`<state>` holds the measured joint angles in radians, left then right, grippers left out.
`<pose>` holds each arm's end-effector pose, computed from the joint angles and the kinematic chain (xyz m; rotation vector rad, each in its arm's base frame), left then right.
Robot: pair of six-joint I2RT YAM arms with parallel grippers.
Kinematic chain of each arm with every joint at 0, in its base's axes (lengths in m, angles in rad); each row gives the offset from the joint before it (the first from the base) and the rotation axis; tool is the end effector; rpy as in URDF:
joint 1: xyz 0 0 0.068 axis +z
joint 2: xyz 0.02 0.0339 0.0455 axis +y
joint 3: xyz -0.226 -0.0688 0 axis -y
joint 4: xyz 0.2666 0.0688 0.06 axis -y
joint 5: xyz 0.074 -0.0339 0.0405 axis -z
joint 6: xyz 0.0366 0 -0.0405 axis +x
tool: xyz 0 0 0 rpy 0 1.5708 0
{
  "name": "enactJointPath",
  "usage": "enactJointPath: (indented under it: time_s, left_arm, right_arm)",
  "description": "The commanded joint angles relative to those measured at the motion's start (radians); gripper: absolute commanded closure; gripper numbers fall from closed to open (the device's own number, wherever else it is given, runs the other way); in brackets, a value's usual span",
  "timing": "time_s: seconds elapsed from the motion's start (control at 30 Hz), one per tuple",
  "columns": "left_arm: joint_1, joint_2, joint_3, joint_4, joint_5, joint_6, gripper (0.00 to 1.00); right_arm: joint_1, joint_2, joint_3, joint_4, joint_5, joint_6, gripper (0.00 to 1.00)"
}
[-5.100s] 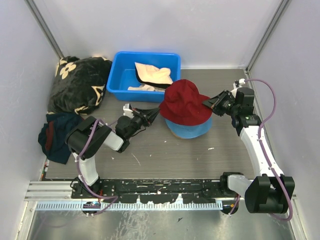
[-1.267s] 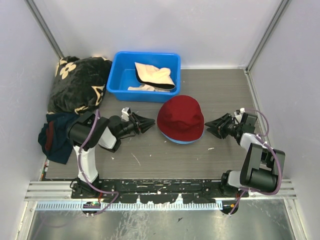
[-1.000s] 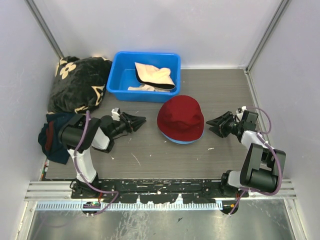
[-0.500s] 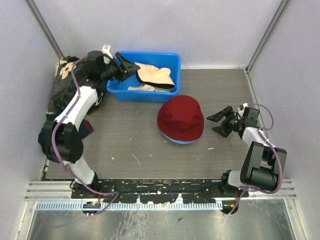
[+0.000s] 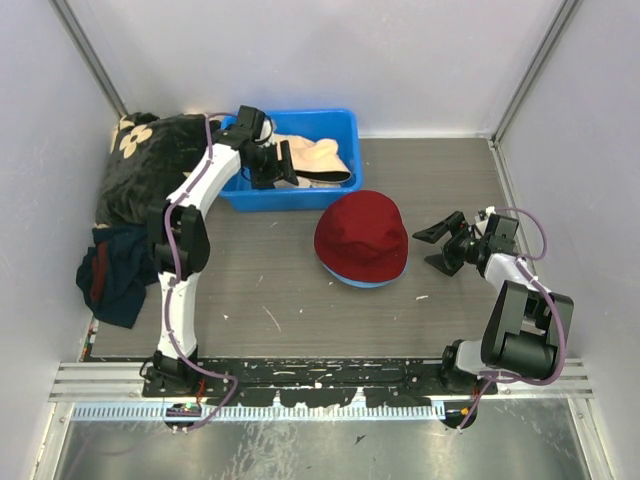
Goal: Stack the hats
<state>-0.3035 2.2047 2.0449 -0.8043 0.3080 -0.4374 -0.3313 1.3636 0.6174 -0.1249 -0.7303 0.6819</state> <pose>0.4630 -0.1566 0.2230 -0.0480 2.6079 -0.6722 0.2682 -0.0664 0.1203 0.8648 2.2429 1.0477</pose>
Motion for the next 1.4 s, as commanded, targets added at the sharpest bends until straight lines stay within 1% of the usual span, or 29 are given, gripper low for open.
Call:
enactJointPath:
  time_s: [0.0, 0.23, 0.43, 0.53, 0.6, 0.67, 0.73, 0.8, 0.87, 0.93, 1.03, 1.17, 1.37]
  left_arm:
    - [-0.003, 0.021, 0.039, -0.119, -0.034, 0.069, 0.22]
    - [-0.011, 0.060, 0.053, -0.115, -0.030, 0.068, 0.19]
    - [-0.017, 0.100, 0.100, -0.099, 0.002, 0.045, 0.17]
    - [-0.022, 0.115, 0.129, -0.097, 0.014, 0.034, 0.18]
    - [-0.023, 0.122, 0.138, -0.090, 0.027, 0.025, 0.21]
    - [-0.025, 0.128, 0.139, -0.077, 0.043, 0.011, 0.27]
    - [-0.025, 0.136, 0.143, -0.057, 0.066, -0.005, 0.46]
    - [-0.028, 0.144, 0.149, -0.048, 0.074, -0.017, 0.69]
    - [-0.030, 0.156, 0.155, -0.042, 0.080, -0.024, 0.86]
    - [-0.030, 0.168, 0.166, -0.038, 0.089, -0.030, 0.99]
    - [-0.027, 0.154, 0.172, -0.024, 0.091, -0.044, 1.00]
    - [-0.011, 0.100, 0.175, 0.032, 0.093, -0.075, 1.00]
    - [0.024, 0.011, 0.232, 0.063, 0.086, -0.111, 1.00]
  right_arm:
    - [-0.006, -0.019, 0.029, 0.030, 0.000, -0.022, 0.11]
    - [-0.011, -0.007, 0.033, 0.030, 0.000, -0.027, 0.11]
    - [-0.014, 0.004, 0.031, 0.030, -0.001, -0.031, 0.11]
    - [-0.015, 0.006, 0.030, 0.031, -0.001, -0.034, 0.11]
    - [-0.019, 0.008, 0.027, 0.029, 0.000, -0.036, 0.11]
    - [-0.020, 0.013, 0.030, 0.030, -0.001, -0.036, 0.11]
    - [-0.022, 0.017, 0.030, 0.029, 0.000, -0.036, 0.11]
    - [-0.022, 0.020, 0.032, 0.030, 0.000, -0.036, 0.11]
    - [-0.023, 0.021, 0.030, 0.031, 0.001, -0.036, 0.11]
    - [-0.024, 0.023, 0.030, 0.029, 0.002, -0.037, 0.11]
    - [-0.025, 0.023, 0.031, 0.029, 0.000, -0.038, 0.11]
    - [-0.025, 0.019, 0.029, 0.027, 0.002, -0.037, 0.11]
    - [-0.025, 0.018, 0.030, 0.027, 0.002, -0.035, 0.11]
